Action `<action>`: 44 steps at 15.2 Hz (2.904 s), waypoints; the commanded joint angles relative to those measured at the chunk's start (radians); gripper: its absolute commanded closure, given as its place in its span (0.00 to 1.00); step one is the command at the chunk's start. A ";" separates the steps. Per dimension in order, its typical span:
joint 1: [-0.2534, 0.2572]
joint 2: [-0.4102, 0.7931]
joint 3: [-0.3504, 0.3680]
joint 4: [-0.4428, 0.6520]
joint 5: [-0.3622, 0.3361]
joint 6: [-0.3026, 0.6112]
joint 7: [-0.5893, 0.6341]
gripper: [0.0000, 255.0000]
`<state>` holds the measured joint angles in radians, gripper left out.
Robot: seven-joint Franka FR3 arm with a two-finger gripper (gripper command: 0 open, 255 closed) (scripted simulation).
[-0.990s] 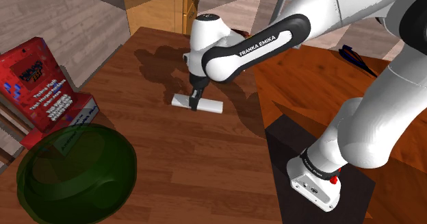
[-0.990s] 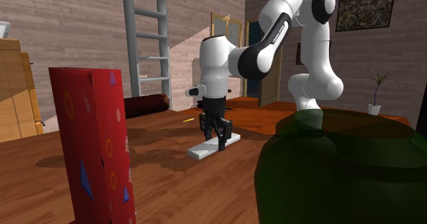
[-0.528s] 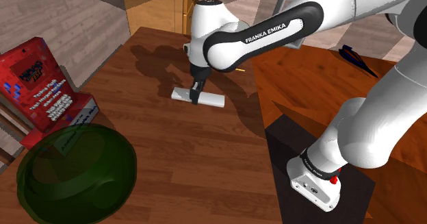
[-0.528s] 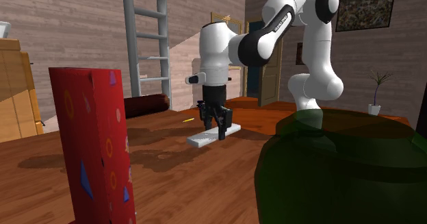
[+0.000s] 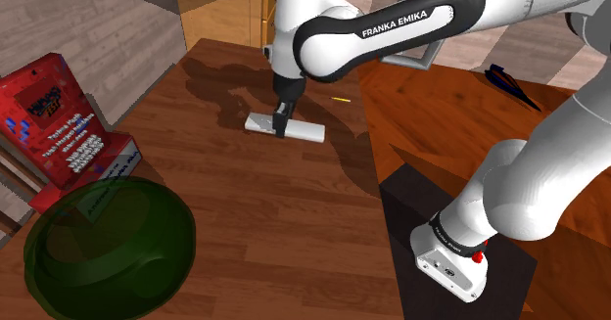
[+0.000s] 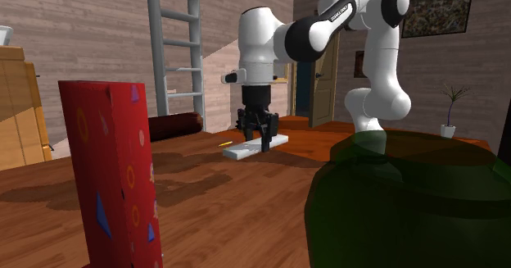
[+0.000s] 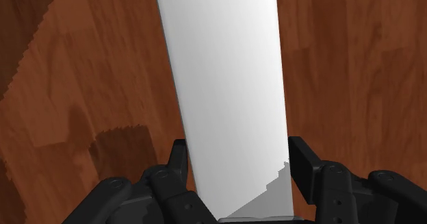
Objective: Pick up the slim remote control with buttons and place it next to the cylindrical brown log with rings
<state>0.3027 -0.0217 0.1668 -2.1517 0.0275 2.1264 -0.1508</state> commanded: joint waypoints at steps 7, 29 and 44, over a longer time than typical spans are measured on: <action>-0.001 -0.038 -0.001 0.068 0.005 -0.105 -0.002 1.00; -0.174 0.195 -0.168 0.445 -0.009 -0.256 -0.332 1.00; -0.348 0.650 -0.237 1.115 0.028 -0.477 -0.562 1.00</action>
<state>-0.0379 0.6038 -0.0691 -1.0692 0.0538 1.6569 -0.7046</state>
